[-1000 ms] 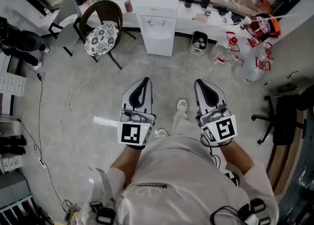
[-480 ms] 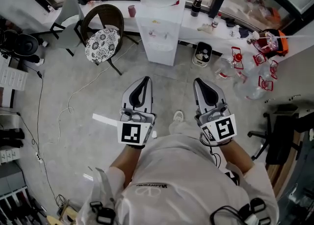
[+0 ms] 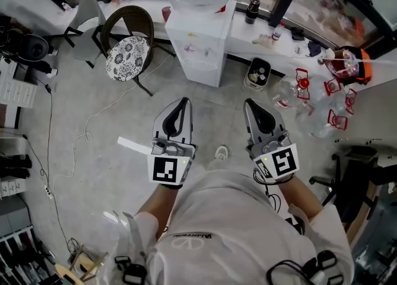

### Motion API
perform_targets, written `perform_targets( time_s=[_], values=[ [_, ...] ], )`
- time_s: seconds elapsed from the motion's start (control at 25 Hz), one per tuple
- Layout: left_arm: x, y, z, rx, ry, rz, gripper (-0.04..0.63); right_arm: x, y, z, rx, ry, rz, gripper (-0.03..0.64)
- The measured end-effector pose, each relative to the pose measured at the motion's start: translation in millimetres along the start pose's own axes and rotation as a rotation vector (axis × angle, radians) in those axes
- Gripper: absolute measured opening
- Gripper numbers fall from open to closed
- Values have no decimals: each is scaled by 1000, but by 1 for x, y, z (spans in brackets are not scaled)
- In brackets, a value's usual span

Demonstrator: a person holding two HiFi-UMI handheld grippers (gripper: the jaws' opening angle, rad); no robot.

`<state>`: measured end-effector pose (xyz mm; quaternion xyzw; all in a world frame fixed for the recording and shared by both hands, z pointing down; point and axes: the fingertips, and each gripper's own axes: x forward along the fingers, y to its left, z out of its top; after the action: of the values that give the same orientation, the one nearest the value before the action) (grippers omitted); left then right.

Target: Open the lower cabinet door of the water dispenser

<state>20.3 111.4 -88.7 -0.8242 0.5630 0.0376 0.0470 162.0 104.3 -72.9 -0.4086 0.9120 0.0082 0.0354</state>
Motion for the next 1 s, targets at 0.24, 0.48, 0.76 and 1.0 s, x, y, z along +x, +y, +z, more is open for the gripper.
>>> perform_targets(
  time_s=[0.24, 0.48, 0.76, 1.0],
  values=[
    [23, -1, -21, -8, 28, 0, 3, 17, -21, -20, 11, 23, 15, 17],
    [49, 14, -81, -43, 29, -34, 3, 47, -37, -76, 7, 35, -12, 17],
    [96, 41, -233, -33, 51, -100, 3, 95, -69, -217, 39, 43, -33, 17],
    [134, 55, -387, -8, 34, -141, 3, 137, -105, -370, 57, 49, -36, 17]
  ],
)
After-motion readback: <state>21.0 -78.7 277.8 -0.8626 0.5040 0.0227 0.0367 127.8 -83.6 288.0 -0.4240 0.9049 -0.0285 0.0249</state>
